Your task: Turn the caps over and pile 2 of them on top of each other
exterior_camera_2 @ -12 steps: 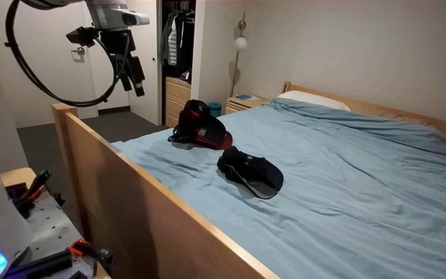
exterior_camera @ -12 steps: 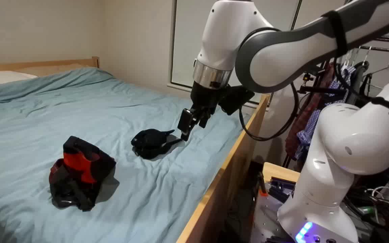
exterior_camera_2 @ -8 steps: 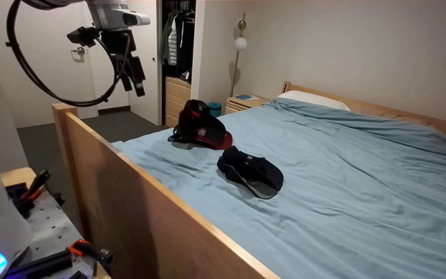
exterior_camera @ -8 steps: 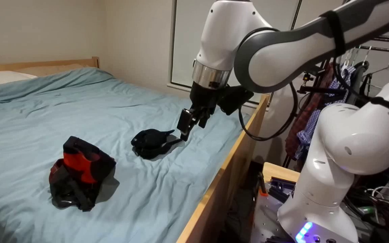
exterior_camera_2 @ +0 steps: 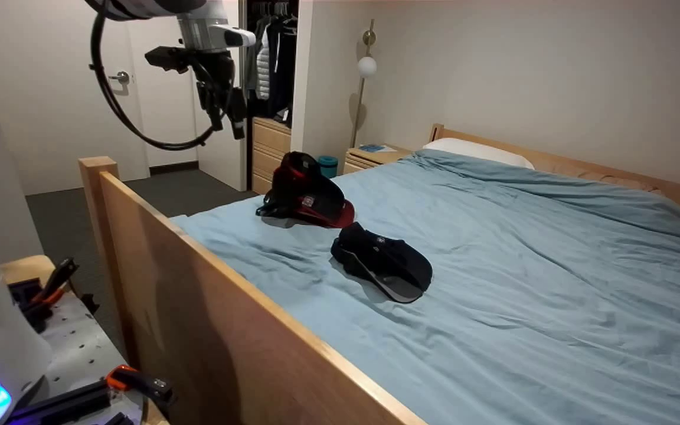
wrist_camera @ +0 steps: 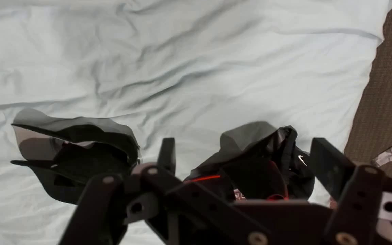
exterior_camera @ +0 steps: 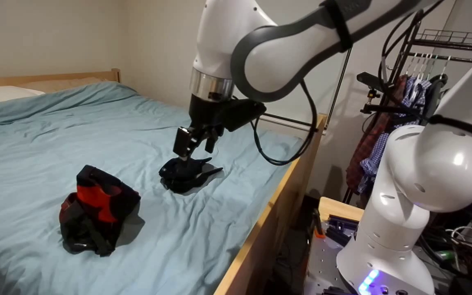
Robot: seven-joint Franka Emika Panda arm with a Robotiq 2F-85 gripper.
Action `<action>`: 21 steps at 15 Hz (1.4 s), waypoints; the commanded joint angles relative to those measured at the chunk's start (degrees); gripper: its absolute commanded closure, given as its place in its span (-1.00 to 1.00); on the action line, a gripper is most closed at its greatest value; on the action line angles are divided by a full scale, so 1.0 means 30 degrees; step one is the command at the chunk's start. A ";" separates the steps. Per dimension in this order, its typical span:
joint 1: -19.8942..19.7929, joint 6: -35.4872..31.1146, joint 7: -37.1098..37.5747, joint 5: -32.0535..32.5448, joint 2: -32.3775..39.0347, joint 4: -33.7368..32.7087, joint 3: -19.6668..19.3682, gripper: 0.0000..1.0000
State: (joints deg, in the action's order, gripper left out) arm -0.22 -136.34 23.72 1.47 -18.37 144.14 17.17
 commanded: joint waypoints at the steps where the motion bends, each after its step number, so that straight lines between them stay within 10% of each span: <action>1: 0.0322 -0.0245 0.0530 0.1591 0.4416 -0.3874 -0.0068 -1.00; 6: 0.1699 -0.0623 0.0506 0.3930 0.8600 -0.8038 -0.1138 -1.00; 21: 0.4045 -0.2955 -0.0016 0.3080 1.3321 -1.1647 -0.3600 -1.00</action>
State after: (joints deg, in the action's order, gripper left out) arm 9.74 -143.29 23.87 9.76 17.40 113.75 8.87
